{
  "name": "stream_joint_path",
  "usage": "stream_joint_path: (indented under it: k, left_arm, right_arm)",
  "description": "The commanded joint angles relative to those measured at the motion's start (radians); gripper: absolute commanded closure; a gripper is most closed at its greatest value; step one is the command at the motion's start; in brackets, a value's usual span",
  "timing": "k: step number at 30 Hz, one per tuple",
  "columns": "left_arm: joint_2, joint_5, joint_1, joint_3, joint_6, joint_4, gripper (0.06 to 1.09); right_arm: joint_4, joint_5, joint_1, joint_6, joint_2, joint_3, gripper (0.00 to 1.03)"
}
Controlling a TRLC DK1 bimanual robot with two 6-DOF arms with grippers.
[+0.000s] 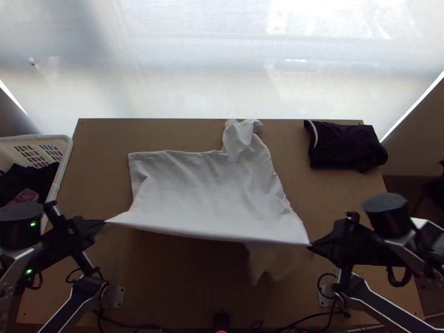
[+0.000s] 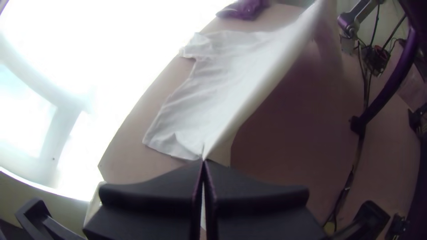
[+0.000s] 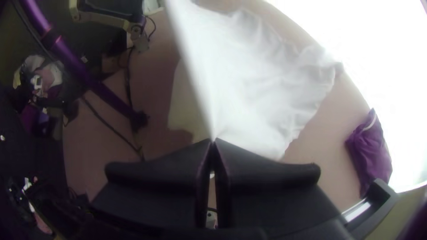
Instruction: Fold the t-shirt
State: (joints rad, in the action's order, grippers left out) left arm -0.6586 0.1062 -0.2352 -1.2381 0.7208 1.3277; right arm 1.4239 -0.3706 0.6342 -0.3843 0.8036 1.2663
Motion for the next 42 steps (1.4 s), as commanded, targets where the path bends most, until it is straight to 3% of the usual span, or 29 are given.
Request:
stream_joint_path:
  k: [1, 7, 12, 18, 22, 27, 30, 33, 42]
  left_arm:
    - [-0.013, 0.006, 0.073, -0.268, -0.023, 0.123, 1.05]
    - [-0.124, 0.006, 0.125, -0.485, -0.029, 0.108, 1.05]
    - [-0.242, 0.004, 0.122, -0.633, -0.027, -0.002, 1.05]
    - [-0.429, 0.000, 0.125, -0.942, 0.012, -0.068, 1.05]
    - [-0.455, 0.000, 0.155, -0.985, 0.000, -0.167, 1.05]
    - [-0.452, 0.000, 0.145, -0.883, -0.142, -0.326, 1.05]
    - [-0.438, -0.002, 0.155, -0.725, -0.107, -0.490, 1.05]
    - [-0.447, 0.001, 0.154, -0.710, -0.080, -0.562, 1.05]
    - [-0.354, 0.000, 0.122, -0.664, -0.158, -0.542, 1.05]
  right_arm:
    - [0.030, -0.013, -0.116, 0.039, -0.023, 0.226, 1.00]
    - [0.020, -0.013, -0.182, 0.041, 0.132, 0.559, 1.00]
    - [-0.010, -0.010, -0.183, 0.033, 0.264, 0.757, 1.00]
    - [-0.022, 0.048, -0.195, 0.027, 0.439, 1.104, 1.00]
    - [-0.072, 0.053, -0.222, 0.019, 0.424, 1.075, 1.00]
    - [-0.240, 0.053, -0.321, 0.042, 0.379, 0.921, 1.00]
    - [-0.372, 0.055, -0.335, 0.038, 0.370, 0.826, 1.00]
    - [-0.395, 0.053, -0.335, 0.035, 0.387, 0.854, 1.00]
    - [-0.408, 0.053, -0.343, 0.061, 0.296, 0.734, 1.00]
